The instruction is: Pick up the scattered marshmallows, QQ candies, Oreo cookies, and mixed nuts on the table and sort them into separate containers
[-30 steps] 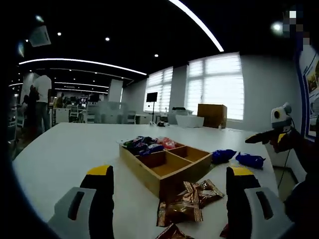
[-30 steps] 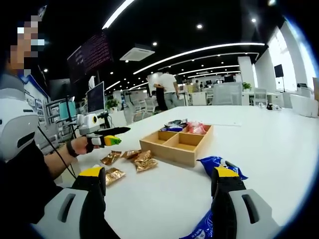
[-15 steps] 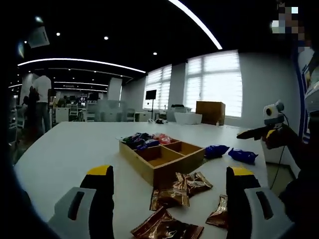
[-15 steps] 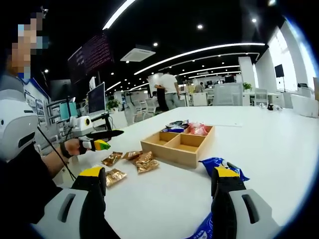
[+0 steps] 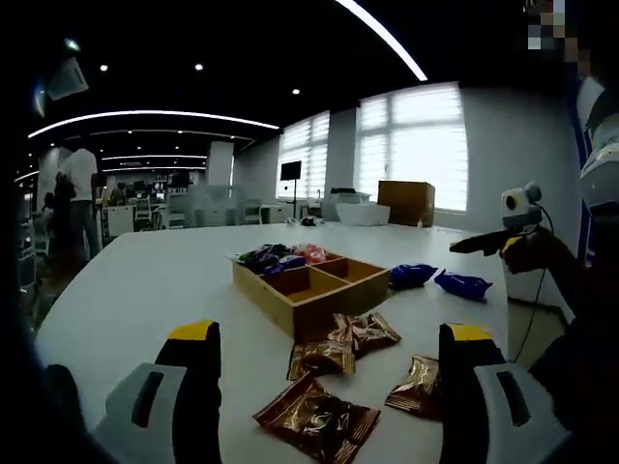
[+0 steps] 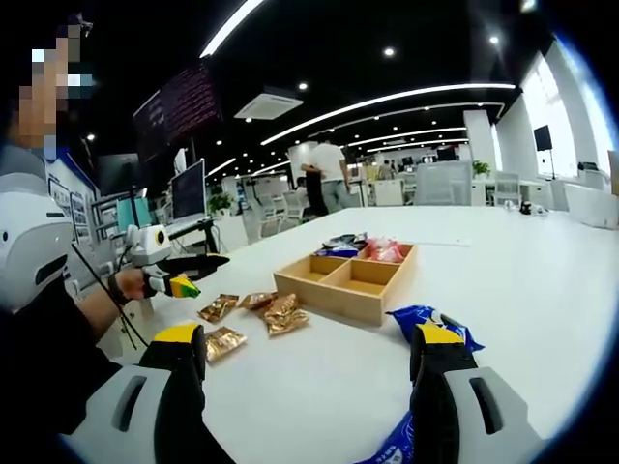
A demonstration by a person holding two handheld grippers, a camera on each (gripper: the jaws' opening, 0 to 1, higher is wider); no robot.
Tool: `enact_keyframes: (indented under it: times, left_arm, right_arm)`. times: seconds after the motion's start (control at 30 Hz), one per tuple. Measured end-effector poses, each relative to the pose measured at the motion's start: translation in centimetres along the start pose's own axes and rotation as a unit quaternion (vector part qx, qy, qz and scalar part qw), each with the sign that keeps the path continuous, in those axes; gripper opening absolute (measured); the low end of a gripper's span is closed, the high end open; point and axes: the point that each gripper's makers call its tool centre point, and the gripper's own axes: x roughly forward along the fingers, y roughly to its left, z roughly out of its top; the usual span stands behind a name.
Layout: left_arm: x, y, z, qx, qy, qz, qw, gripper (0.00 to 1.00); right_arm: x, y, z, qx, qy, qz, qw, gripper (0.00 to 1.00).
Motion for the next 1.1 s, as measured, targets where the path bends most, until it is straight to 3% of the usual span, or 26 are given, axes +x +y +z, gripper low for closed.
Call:
enact_keyframes:
  times: [0.23,0.47,1.1]
  left_arm:
    - [-0.6,-0.9,0.4,0.013,0.010,-0.004,0.9999,0.97]
    - [-0.8,-0.4,-0.4,0.022,0.024,0.008,0.9994,0.97]
    - [-0.8,-0.3,-1.0,0.022,0.028,0.012,0.9993,0.97]
  right_arm:
    - [-0.3,-0.2,0.1,-0.001,-0.002,-0.002,1.0000,0.83]
    - [-0.5,-0.2,0.1,-0.003,-0.002,0.001,1.0000,0.83]
    - [-0.1,-0.2,-0.2,-0.002,0.004,0.002,1.0000,0.83]
